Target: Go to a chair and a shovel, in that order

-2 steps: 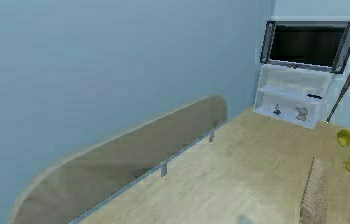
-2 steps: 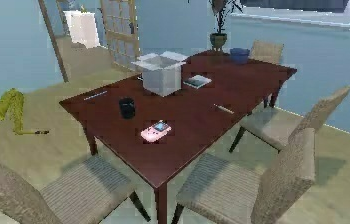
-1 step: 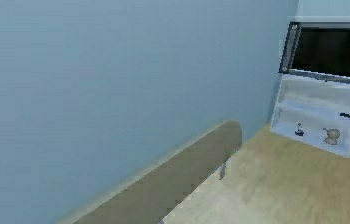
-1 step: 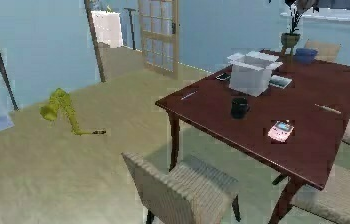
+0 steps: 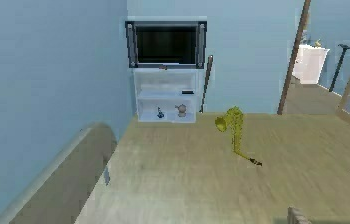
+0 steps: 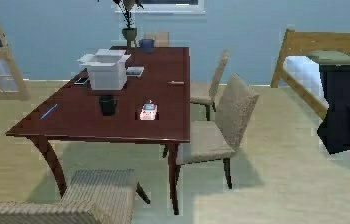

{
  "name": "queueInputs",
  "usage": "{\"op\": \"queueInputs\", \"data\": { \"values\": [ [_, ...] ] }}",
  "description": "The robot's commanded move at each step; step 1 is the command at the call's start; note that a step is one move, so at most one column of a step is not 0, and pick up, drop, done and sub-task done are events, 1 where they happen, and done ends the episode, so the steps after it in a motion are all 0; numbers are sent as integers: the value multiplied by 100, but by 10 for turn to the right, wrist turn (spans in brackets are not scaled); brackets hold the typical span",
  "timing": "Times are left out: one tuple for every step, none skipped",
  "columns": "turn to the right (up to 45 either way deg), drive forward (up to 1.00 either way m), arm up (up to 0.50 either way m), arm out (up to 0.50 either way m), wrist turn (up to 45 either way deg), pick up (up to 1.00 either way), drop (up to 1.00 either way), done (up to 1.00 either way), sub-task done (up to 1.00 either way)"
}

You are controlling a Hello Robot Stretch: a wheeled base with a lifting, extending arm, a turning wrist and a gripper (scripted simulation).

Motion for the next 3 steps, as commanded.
{"op": "queueInputs", "data": {
  "values": [
    [0,70,0,0,0,0,0,0,0],
    [450,0,0,0,0,0,0,0,0],
    [0,100,0,0,0,0,0,0,0]
  ]
}}
